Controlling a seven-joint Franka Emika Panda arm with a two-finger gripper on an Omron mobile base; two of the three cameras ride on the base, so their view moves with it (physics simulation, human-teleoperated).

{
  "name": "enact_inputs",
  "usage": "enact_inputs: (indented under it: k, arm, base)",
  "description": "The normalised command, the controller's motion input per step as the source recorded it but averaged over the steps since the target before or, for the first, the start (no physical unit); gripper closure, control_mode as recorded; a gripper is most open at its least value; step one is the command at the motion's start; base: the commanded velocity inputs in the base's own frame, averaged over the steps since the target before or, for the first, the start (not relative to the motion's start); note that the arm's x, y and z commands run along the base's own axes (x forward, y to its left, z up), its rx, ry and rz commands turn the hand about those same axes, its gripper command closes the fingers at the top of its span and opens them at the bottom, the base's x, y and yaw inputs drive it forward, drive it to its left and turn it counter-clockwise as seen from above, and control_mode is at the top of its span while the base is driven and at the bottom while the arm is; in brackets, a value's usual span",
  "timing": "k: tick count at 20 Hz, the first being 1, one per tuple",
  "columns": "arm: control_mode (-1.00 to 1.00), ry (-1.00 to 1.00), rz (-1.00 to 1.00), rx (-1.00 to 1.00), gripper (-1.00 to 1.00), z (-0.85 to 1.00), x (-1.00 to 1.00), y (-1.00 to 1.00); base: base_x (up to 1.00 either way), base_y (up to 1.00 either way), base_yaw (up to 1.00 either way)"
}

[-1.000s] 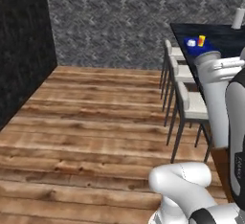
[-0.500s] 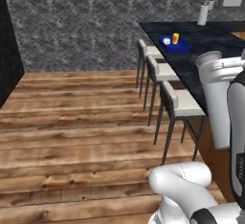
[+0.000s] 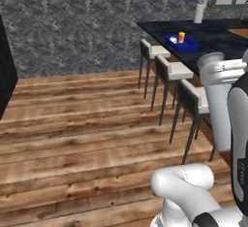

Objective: There is a tray on the dining counter. Grab the cup, mug, and pitcher and place them on the tray. The pitcher may be placed next to the tray if it cannot fit the tray.

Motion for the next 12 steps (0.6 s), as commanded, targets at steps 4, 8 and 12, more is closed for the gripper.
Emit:
enact_inputs:
  k: [4, 8, 12]
  arm:
    - [1.0, 0.0, 0.0, 0.0, 1.0, 0.0, 0.0, 0.0]
    - [1.0, 0.0, 0.0, 0.0, 1.0, 0.0, 0.0, 0.0]
    - [1.0, 0.0, 0.0, 0.0, 1.0, 0.0, 0.0, 0.0]
  base:
    - [0.73, 0.79, -0.24]
    - [0.93, 0.69, -0.26]
    - [0.98, 0.61, -0.28]
